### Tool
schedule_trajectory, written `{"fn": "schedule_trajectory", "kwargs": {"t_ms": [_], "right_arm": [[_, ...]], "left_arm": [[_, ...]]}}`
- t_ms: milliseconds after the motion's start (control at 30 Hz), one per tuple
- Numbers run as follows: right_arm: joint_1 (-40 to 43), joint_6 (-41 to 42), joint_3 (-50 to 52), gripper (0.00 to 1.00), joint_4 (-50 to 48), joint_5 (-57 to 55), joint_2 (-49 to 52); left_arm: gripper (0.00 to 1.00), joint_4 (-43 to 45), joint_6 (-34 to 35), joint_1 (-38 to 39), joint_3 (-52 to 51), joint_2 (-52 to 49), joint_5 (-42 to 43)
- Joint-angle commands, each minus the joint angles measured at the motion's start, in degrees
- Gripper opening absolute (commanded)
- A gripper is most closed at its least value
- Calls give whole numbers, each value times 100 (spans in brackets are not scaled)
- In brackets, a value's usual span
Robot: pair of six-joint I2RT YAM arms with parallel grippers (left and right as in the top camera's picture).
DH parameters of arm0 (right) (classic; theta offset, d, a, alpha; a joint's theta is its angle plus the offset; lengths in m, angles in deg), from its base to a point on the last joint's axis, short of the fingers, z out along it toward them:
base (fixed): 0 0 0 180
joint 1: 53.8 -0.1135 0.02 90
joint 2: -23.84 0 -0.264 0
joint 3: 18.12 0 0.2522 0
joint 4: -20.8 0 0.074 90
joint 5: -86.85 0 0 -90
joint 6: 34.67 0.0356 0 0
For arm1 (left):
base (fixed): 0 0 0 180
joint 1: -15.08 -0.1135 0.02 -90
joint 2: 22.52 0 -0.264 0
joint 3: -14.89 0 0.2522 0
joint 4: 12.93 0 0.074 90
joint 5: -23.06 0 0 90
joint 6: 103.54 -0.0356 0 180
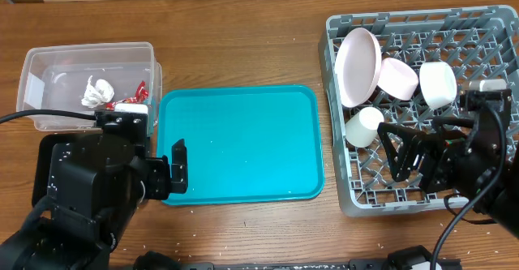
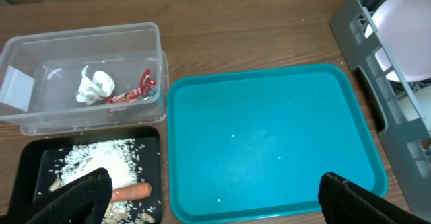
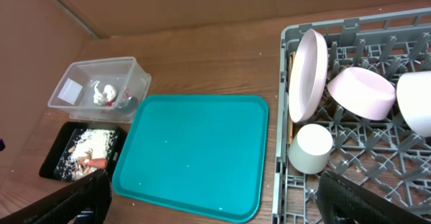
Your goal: Sort waste into correct bins and load items into the dishwasher
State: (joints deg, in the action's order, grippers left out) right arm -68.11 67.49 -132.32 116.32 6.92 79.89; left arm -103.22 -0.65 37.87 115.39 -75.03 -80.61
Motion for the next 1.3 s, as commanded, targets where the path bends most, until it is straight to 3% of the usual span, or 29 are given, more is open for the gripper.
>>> {"fn": "schedule_trajectory", "kwargs": {"t_ms": [0, 200, 467, 767, 1133, 1267], "right_arm": [[-15, -17, 369, 100, -20, -9, -321], [-9, -177, 1692, 100, -92, -356, -1333], [-9, -214, 4782, 100, -3126, -1019, -3442], [-9, -175, 7770, 100, -5130, -999, -4981], [-9, -168, 9906, 100, -7753, -780, -5589], [-9, -173, 10000, 100, -7737, -852, -5589]], "left_arm": [[100, 2, -131, 7, 68, 2, -170], [100, 4, -131, 7, 68, 2, -170], [100, 2, -131, 7, 68, 2, -170], [100, 4, -131, 7, 68, 2, -170], [100, 2, -131, 7, 68, 2, -170], [100, 4, -131, 7, 68, 2, -170]]}}
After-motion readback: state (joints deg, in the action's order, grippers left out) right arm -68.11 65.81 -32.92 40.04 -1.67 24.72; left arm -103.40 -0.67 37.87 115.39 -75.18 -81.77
